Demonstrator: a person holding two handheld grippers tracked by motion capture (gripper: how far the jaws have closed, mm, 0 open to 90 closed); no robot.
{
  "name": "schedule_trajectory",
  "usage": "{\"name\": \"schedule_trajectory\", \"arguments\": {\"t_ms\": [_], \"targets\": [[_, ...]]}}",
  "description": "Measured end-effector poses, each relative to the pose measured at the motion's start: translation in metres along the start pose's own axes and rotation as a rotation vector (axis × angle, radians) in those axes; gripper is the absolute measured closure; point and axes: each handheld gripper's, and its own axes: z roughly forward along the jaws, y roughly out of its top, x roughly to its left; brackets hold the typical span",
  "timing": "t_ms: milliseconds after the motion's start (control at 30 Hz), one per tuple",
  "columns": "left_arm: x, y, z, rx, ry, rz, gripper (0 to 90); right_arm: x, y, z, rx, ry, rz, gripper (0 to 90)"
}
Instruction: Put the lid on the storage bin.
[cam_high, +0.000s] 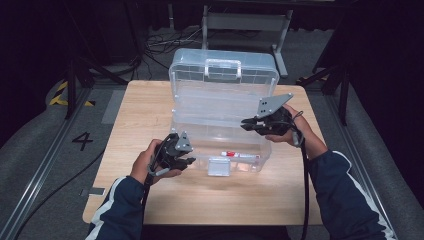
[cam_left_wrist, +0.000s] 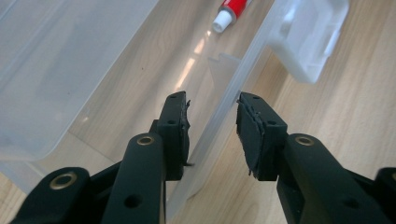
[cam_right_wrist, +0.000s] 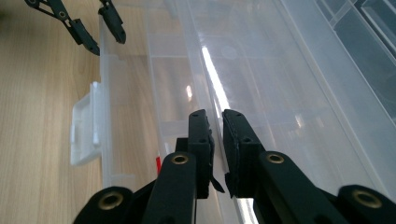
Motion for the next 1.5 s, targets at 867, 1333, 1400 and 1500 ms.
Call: {"name": "schedule_trajectory", "arguments": {"t_ms": [867, 1333, 1400, 1500], "targets": [[0.038, -0.019, -0.056, -0.315, 0.15, -0.128, 60.2, 0.001, -0.01, 0.001, -0.057, 0.018, 0.027, 82.7], [0.076, -0.019, -0.053, -0.403, 0.206, -0.244, 70.0, 0.002, -0.009, 0.0, -0.051, 0.014, 0.024, 82.4], [0.08, -0.018, -0.051, -0.41, 0.209, -0.256, 71.5, 0.002, -0.009, 0.0, -0.051, 0.014, 0.024, 82.4], [0.086, -0.016, -0.05, -0.433, 0.217, -0.274, 73.5, 0.002, -0.009, 0.0, -0.049, 0.011, 0.024, 82.3]]}}
